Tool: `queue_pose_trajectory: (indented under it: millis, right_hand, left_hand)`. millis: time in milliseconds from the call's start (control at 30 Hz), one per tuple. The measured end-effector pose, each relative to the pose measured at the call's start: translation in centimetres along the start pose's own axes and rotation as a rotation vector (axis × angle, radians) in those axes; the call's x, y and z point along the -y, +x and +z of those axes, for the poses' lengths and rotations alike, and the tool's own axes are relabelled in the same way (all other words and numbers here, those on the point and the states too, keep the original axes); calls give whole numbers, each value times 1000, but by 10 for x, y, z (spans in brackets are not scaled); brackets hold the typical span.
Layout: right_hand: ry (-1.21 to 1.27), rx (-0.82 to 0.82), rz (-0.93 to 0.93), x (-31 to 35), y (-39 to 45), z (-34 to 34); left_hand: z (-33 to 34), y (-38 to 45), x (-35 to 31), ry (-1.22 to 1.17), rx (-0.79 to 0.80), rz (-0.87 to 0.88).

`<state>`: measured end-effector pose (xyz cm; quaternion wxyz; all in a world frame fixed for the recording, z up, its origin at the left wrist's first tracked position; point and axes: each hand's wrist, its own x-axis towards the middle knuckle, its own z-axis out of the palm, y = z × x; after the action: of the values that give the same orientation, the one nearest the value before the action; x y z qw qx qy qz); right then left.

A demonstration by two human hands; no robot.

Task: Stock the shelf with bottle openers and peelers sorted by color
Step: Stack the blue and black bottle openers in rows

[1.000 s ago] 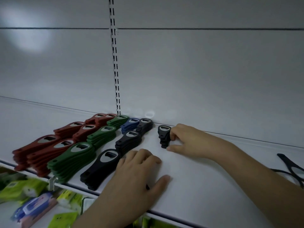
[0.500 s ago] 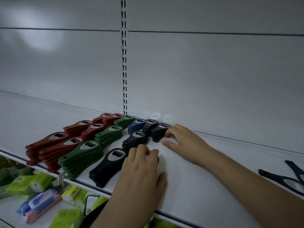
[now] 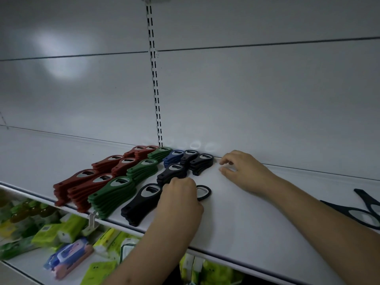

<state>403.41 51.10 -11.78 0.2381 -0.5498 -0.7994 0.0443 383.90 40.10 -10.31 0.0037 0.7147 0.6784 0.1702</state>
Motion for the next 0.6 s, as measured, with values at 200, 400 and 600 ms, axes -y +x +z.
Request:
queue_pose_trajectory:
  millis: [200,400,600]
  right_hand:
    - [-149,3,34,-1,-3,-39]
    - [-230,22,417,-47,-71,-128]
    - [-522,293,917,-92,-152,-163]
  left_hand:
    - [1,14,-7,57,14,64]
    - [15,15,-61,-192,-103,425]
    - [52,31,-174,-350,307,641]
